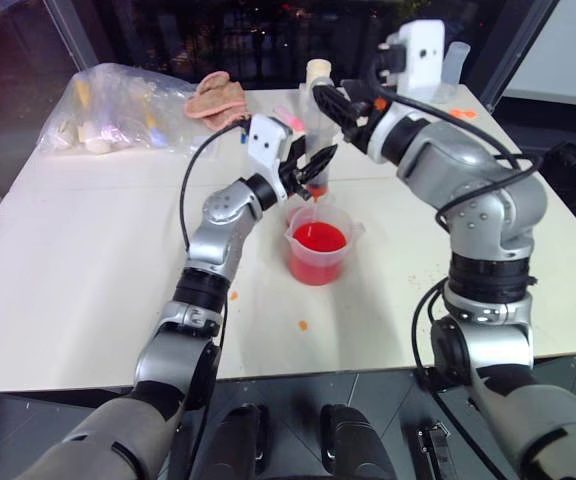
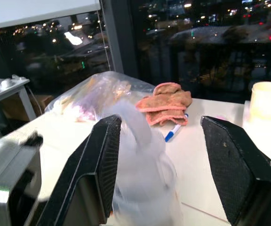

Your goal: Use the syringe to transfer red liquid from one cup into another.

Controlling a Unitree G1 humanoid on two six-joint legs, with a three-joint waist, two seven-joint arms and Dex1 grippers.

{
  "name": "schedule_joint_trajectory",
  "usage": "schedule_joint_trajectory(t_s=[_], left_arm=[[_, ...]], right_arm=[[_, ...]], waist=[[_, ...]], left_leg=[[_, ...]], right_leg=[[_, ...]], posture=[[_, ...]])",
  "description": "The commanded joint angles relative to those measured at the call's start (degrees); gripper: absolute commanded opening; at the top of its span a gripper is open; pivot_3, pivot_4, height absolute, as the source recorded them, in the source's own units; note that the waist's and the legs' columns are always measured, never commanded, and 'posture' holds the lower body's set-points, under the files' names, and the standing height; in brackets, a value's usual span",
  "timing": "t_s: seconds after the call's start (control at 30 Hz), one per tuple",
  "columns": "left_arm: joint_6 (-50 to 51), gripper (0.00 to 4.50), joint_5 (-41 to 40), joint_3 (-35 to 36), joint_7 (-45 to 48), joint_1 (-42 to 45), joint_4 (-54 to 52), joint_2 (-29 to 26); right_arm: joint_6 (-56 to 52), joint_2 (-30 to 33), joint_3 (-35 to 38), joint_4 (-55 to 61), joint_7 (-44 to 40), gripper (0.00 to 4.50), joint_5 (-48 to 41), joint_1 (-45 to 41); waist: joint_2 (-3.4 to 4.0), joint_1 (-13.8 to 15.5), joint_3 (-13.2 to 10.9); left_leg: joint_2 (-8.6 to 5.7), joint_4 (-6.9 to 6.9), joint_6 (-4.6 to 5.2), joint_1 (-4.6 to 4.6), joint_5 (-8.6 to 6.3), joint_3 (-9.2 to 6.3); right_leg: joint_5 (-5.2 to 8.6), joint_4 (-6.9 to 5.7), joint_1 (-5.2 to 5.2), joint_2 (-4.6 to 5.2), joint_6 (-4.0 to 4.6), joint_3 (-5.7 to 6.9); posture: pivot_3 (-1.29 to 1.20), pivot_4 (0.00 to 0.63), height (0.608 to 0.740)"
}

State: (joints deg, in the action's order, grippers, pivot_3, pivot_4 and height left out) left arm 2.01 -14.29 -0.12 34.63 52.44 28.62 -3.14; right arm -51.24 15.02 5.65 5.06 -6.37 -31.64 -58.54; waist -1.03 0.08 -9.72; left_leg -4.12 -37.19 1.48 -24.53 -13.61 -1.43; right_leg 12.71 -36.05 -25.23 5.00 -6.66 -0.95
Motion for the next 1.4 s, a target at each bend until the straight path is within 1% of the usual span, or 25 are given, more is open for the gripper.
schedule_joint_trajectory(t_s=[0.03,0.07,0.17,0.2,0.23,0.27,0.3,0.53,0.7,0.9,1.4], left_arm=[[-0.72,1.48,-0.17,-0.36,0.35,0.73,-2.98,0.46],[-0.67,1.48,-0.16,-0.34,0.37,0.75,-2.98,0.49],[-0.54,1.48,-0.06,-0.22,0.38,0.88,-2.94,0.6],[-0.49,1.48,-0.04,-0.19,0.39,0.92,-2.91,0.63],[-0.44,1.48,-0.05,-0.16,0.42,0.96,-2.89,0.66],[-0.39,1.48,-0.06,-0.15,0.45,0.98,-2.9,0.67],[-0.32,1.48,-0.09,-0.14,0.48,1.0,-2.93,0.69],[0.01,1.48,-0.29,0.09,0.64,1.65,-3.14,0.61],[0.89,1.48,-0.78,0.45,0.88,2.42,-4.43,0.33],[2.67,1.48,-1.57,1.05,0.96,3.45,-6.36,-0.22],[3.96,1.48,-1.74,2.31,0.88,4.49,-7.0,-1.79]], right_arm=[[2.14,-2.19,-0.77,-0.48,1.08,2.72,2.0,-3.44],[2.31,-2.78,-1.05,-0.84,1.15,2.72,2.49,-3.88],[2.36,-3.91,-1.47,-1.26,0.84,1.91,3.39,-4.33],[2.23,-4.04,-1.61,-1.25,0.61,1.34,3.62,-4.32],[2.01,-4.07,-1.85,-1.15,0.3,0.91,3.84,-4.18],[1.67,-4.14,-2.0,-1.0,-0.02,0.35,3.96,-4.05],[1.11,-4.13,-2.19,-0.72,-0.41,0.02,4.03,-3.87],[-2.15,-3.29,-3.78,0.93,-2.68,0.02,5.15,-2.9],[-4.13,-3.59,-3.97,1.76,-3.61,0.02,5.14,-2.45],[-5.79,-3.26,-5.94,2.37,-5.28,0.02,6.61,-1.48],[-6.37,-4.03,-8.14,3.25,-8.4,0.02,9.29,1.43]], waist=[[0.0,-0.14,0.0],[0.0,-0.47,0.0],[0.0,-0.65,0.0],[0.0,-0.67,0.0],[0.0,-0.68,0.0],[0.0,-0.68,0.0],[0.0,-0.66,0.0],[0.0,-0.81,0.0],[0.0,-0.81,0.0],[0.0,-0.82,0.0],[0.0,-0.82,0.0]], left_leg=[[0.0,0.0,0.0,0.0,0.0,0.0],[0.0,0.0,-0.01,0.0,0.01,0.0],[-0.01,0.01,-0.02,0.0,0.01,-0.01],[-0.01,0.01,-0.02,0.0,0.01,-0.02],[-0.01,0.01,-0.02,0.0,0.01,-0.01],[-0.01,0.0,-0.02,0.0,0.01,-0.02],[-0.02,0.0,-0.02,0.0,0.01,-0.02],[-0.02,0.01,-0.02,0.0,0.01,-0.02],[-0.02,0.02,-0.02,0.0,0.01,-0.02],[-0.02,0.02,-0.02,0.0,0.01,-0.02],[-0.03,0.01,-0.03,0.0,0.02,-0.02]], right_leg=[[0.0,0.0,0.0,0.0,0.0,0.0],[0.0,-0.01,-0.01,0.0,0.0,0.0],[0.0,-0.03,-0.01,0.0,0.0,0.01],[0.0,-0.03,-0.01,0.0,0.0,0.02],[0.0,-0.03,-0.01,0.0,0.0,0.02],[0.0,-0.04,-0.01,0.0,0.0,0.02],[0.0,-0.04,0.0,0.0,0.0,0.03],[0.0,-0.06,-0.03,0.0,0.0,0.03],[0.0,-0.06,-0.03,0.0,0.0,0.03],[0.0,-0.06,-0.03,0.0,0.0,0.02],[0.0,-0.06,-0.04,0.0,0.0,0.02]], posture=[[0.0,0.15,0.74],[0.0,0.15,0.74],[0.0,0.15,0.74],[0.0,0.15,0.74],[0.0,0.15,0.74],[0.0,0.15,0.74],[0.0,0.15,0.74],[0.0,0.15,0.74],[0.0,0.15,0.74],[0.0,0.15,0.74],[0.0,0.15,0.74]])
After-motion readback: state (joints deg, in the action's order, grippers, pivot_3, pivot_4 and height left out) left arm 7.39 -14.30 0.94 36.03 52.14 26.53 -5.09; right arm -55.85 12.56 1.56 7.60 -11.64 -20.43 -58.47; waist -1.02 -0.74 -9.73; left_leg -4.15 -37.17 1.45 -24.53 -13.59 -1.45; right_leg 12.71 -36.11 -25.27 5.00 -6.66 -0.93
